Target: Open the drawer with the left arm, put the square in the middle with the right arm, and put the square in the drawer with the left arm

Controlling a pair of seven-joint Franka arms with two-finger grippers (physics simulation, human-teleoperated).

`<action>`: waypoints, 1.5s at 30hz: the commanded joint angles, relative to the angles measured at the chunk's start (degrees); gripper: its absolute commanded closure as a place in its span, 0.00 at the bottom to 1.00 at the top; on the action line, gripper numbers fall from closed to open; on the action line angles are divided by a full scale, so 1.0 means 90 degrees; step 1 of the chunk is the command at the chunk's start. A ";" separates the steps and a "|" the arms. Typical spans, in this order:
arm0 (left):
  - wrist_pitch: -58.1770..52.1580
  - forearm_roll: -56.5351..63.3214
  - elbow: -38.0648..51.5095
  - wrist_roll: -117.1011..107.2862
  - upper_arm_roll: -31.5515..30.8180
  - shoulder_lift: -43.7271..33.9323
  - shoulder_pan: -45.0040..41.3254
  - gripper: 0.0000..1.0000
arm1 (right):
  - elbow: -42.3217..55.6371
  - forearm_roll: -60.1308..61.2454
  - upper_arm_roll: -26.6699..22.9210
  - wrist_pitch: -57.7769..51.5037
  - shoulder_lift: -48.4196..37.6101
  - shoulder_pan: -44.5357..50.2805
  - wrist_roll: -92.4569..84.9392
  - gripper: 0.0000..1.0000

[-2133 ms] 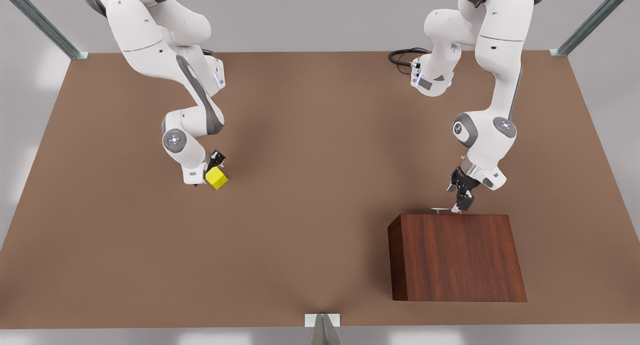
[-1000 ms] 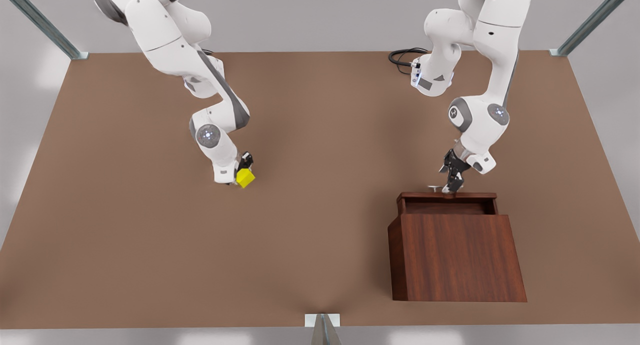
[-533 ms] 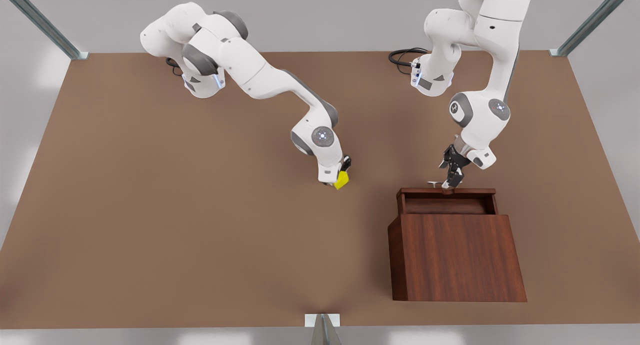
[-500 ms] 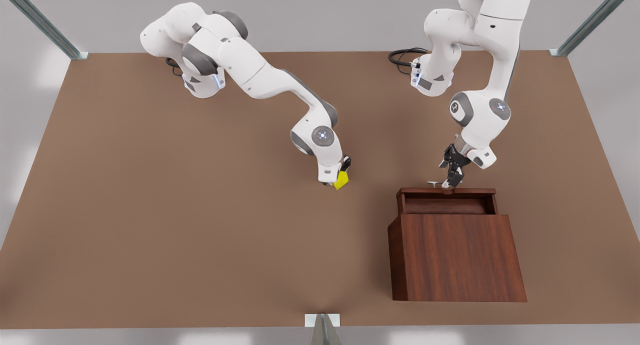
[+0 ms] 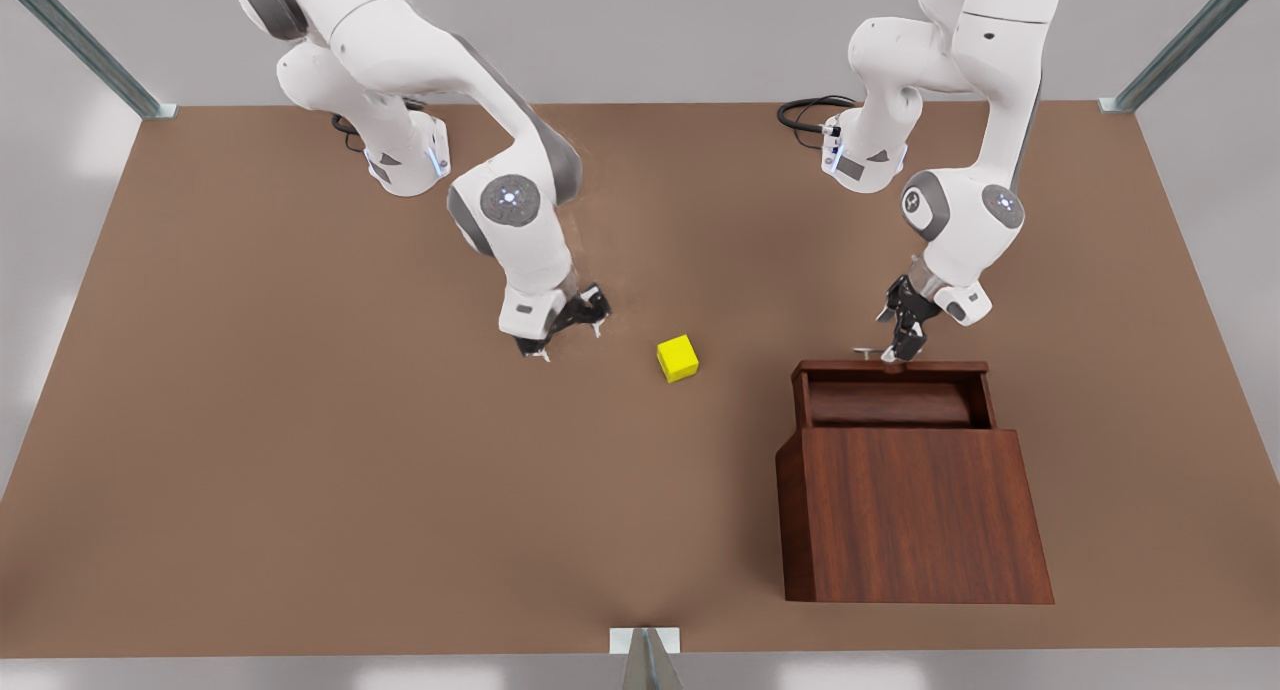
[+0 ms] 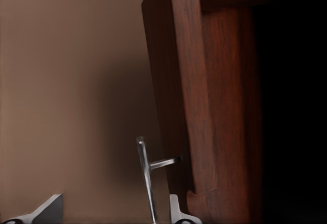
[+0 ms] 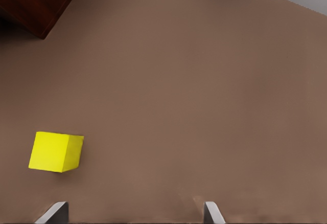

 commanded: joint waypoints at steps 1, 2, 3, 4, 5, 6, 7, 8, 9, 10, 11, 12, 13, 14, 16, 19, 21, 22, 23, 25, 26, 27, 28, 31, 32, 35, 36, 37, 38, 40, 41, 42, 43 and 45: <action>-0.0009 0.0004 0.0000 0.0000 -0.0001 -0.0004 0.0004 0.00 | 0.0140 -0.0019 0.0004 -0.0635 -0.0177 -0.0261 -0.0057 0.00; -0.0048 0.0004 -0.0010 0.0000 -0.0001 -0.0043 0.0004 0.00 | 0.0121 -0.0019 0.0073 -0.1076 -0.0567 -0.1052 -0.0106 0.00; -0.0048 0.0004 -0.0019 0.0010 -0.0001 -0.0043 0.0004 0.00 | 0.0179 -0.0096 0.0102 -0.1613 -0.0860 -0.1638 -0.0077 0.00; -0.0038 0.0004 -0.0117 0.0019 -0.0001 -0.0092 0.0004 0.00 | 0.0462 -0.0575 0.0073 -0.2130 -0.0910 -0.2000 -0.0106 0.00; -0.0048 0.0004 -0.0127 0.0029 -0.0001 -0.0102 0.0004 0.00 | 0.0609 -0.0634 -0.0277 -0.2326 -0.0939 -0.2078 -0.0116 0.00; -0.0048 0.0004 -0.0176 0.0048 -0.0001 -0.0102 0.0004 0.00 | 0.0736 -0.0497 -0.0494 -0.2375 -0.0958 -0.2701 -0.0700 0.00; -0.0048 0.0004 -0.0215 0.0068 0.0009 -0.0111 0.0004 0.00 | 0.0853 -0.0488 -0.0445 -0.2550 -0.0968 -0.2918 -0.0770 0.00; -0.0048 0.0004 -0.0224 0.0088 0.0009 -0.0160 0.0004 0.00 | 0.0970 -0.0497 -0.0387 -0.2600 -0.0929 -0.3016 -0.0780 0.00; -0.0135 0.0024 -0.0390 0.0097 0.0019 -0.0345 0.0004 0.00 | 0.0951 -0.0575 -0.0425 -0.2512 -0.0813 -0.2987 -0.0887 0.00; -0.0194 0.0024 -0.0497 0.0097 0.0019 -0.0530 0.0004 0.00 | 0.1019 -0.0537 -0.0416 -0.2502 -0.0734 -0.3026 -0.1101 0.00; -0.0779 0.0053 -0.0508 0.0068 0.0048 -0.1165 0.0004 0.00 | 0.1088 -0.0487 -0.0435 -0.2600 -0.0763 -0.3084 -0.1610 0.00; -0.1277 0.0276 -0.0459 0.0058 0.0068 -0.1779 0.0004 0.00 | 0.1088 -0.0478 -0.0445 -0.2736 -0.0812 -0.3328 -0.2222 0.00; -0.1541 0.0579 -0.0401 0.0049 0.0087 -0.2112 0.0004 0.00 | 0.1098 -0.0468 -0.0445 -0.2679 -0.0802 -0.3474 -0.2576 0.00; -0.1679 0.0639 -0.0118 0.0068 0.0087 -0.2211 0.0004 0.00 | 0.1224 -0.0380 -0.0435 -0.2766 -0.0753 -0.3495 -0.2528 0.00; -0.1737 0.1068 0.0585 0.0369 0.0058 -0.1812 -0.0239 0.00 | 0.1390 -0.0293 -0.0416 -0.2893 -0.0783 -0.3427 -0.2518 0.00; -0.3071 0.1722 0.2692 0.0927 -0.0674 -0.0455 -0.0298 0.00 | 0.1488 -0.0253 -0.0386 -0.2971 -0.0802 -0.3426 -0.2245 0.00; -0.4510 0.2239 0.4383 0.1278 -0.0791 0.0747 -0.0728 0.00 | 0.1605 -0.0253 -0.0406 -0.3010 -0.0822 -0.3426 -0.2187 0.00; -0.4628 0.2250 0.4716 0.1630 -0.0811 0.1040 -0.0816 0.00 | 0.1693 -0.0253 -0.0416 -0.3020 -0.0822 -0.3465 -0.2147 0.00; -0.4843 0.2260 0.4941 0.2244 -0.0811 0.1275 -0.1031 0.00 | 0.1703 -0.0263 -0.0416 -0.3020 -0.0822 -0.3436 -0.2137 0.00; -0.5243 0.2260 0.5331 0.3602 -0.0996 0.1704 -0.1109 0.00 | 0.1683 -0.0263 -0.0406 -0.3010 -0.0734 -0.3426 -0.2137 0.00; -0.5535 0.2270 0.5800 0.4246 -0.1055 0.2075 -0.1236 0.00 | 0.1703 -0.0253 -0.0406 -0.3020 -0.0763 -0.3436 -0.2137 0.00; -0.5721 0.2270 0.6045 0.4960 -0.1055 0.2320 -0.1392 0.00 | 0.1703 -0.0253 -0.0396 -0.2971 -0.0744 -0.3417 -0.2137 0.00; -0.5644 0.2270 0.6094 0.5536 -0.1055 0.2456 -0.1519 0.00 | 0.1703 -0.0253 -0.0386 -0.2942 -0.0695 -0.3417 -0.2137 0.00; -0.5058 0.2699 0.6602 0.7373 -0.1055 0.3169 -0.1967 0.00 | 0.1703 -0.0380 -0.0367 -0.2932 -0.0519 -0.3163 -0.2147 0.00; -0.4638 0.3206 0.6592 0.7626 -0.1055 0.3326 -0.2193 0.00 | 0.1713 -0.0253 -0.0367 -0.2913 -0.0422 -0.3172 -0.2147 0.00; -0.4120 0.3324 0.6592 0.8427 -0.1055 0.3687 -0.2564 0.00 | 0.1742 -0.0253 -0.0376 -0.2825 -0.0285 -0.3202 -0.2147 0.00; -0.4110 0.3334 0.6602 0.8574 -0.1055 0.3765 -0.2662 0.00 | 0.1742 -0.0243 -0.0377 -0.2815 -0.0265 -0.3202 -0.2147 0.00; -0.4022 0.3344 0.6602 0.8603 -0.1055 0.3824 -0.2671 0.00 | 0.1742 -0.0243 -0.0377 -0.2659 -0.0226 -0.3182 -0.2147 0.00; -0.4013 0.3334 0.6602 0.8769 -0.1055 0.3902 -0.2671 0.00 | 0.1742 -0.0234 -0.0377 -0.2639 -0.0226 -0.3172 -0.2147 0.00; -0.3857 0.3344 0.6602 0.9033 -0.1055 0.4107 -0.2710 0.00 | 0.1742 -0.0224 -0.0377 -0.2639 -0.0236 -0.3172 -0.2147 0.00; -0.3730 0.3500 0.6602 0.9121 -0.1055 0.4214 -0.2837 0.00 | 0.1732 -0.0234 -0.0377 -0.2639 -0.0236 -0.3163 -0.2147 0.00; -0.3720 0.3647 0.6611 0.9121 -0.1055 0.4283 -0.2837 0.00 | 0.1732 -0.0234 -0.0377 -0.2639 -0.0236 -0.3163 -0.2147 0.00; -0.3642 0.3656 0.6611 0.9121 -0.1055 0.4332 -0.2847 0.00 | 0.1732 -0.0234 -0.0376 -0.2639 -0.0236 -0.3163 -0.2147 0.00; -0.3466 0.3735 0.6611 0.9121 -0.1055 0.4410 -0.2945 0.00 | 0.1732 -0.0224 -0.0377 -0.2629 -0.0226 -0.3163 -0.2147 0.00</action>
